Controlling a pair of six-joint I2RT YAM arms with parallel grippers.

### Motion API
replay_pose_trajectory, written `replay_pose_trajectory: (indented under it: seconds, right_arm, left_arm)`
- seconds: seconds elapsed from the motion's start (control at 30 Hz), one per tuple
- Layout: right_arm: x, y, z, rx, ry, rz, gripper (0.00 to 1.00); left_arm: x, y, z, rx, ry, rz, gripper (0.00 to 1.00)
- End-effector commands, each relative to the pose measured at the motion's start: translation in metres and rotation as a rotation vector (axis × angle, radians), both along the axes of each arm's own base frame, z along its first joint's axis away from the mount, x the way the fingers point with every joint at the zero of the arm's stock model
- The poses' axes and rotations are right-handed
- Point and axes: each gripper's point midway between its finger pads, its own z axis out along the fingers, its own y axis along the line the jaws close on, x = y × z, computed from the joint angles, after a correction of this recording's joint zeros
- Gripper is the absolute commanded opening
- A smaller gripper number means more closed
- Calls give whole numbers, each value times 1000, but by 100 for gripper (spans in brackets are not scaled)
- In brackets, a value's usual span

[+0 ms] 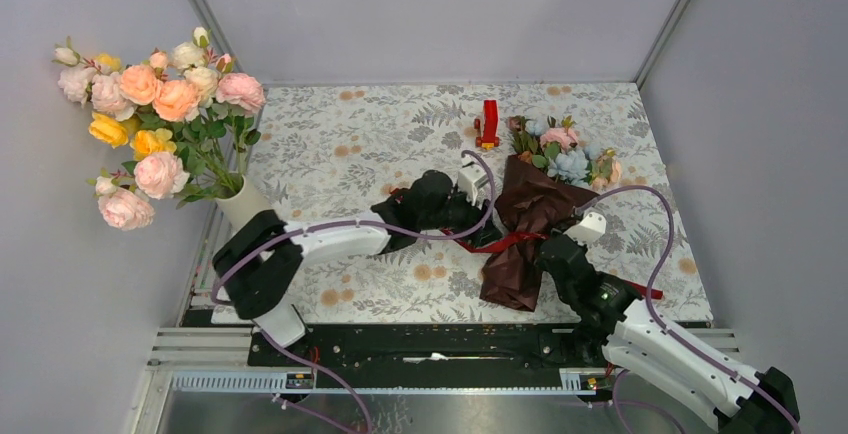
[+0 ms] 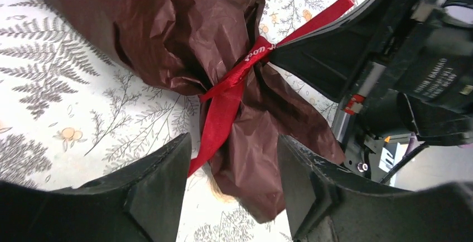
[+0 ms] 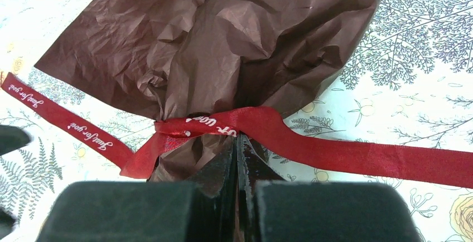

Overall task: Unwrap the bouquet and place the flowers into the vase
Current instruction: Untie the ribbon from the wrapping paper.

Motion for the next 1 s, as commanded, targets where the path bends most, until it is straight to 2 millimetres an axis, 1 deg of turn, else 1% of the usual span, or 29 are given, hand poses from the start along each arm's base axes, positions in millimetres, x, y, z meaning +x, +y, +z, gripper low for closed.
replay_pose_trajectory:
  seconds: [0.0, 0.17, 0.33, 0.53, 0.63, 0.8, 0.97]
  right_arm:
    - [1, -4, 7, 33, -33, -41, 0]
    - [1, -3, 7, 37, -33, -37, 0]
    - [0, -1, 5, 47, -24, -35, 0]
    - [1, -1, 6, 43, -22, -33, 0]
    - [0, -1, 5, 41, -18, -32, 0]
    - [0, -1, 4, 39, -16, -32, 0]
    - [0, -1, 3, 38, -14, -35, 0]
  left_arm:
    - [5, -44, 45, -180, -131, -93, 60]
    - [-2, -72, 34, -203, -117, -156, 58]
    - [-3, -86, 18, -168, -125, -179, 53]
    - [8, -88, -9, -76, -149, -161, 52]
    - [16, -88, -21, -39, -141, -125, 52]
    - [17, -92, -29, -32, -128, -120, 49]
    - [20, -91, -37, -18, -125, -108, 45]
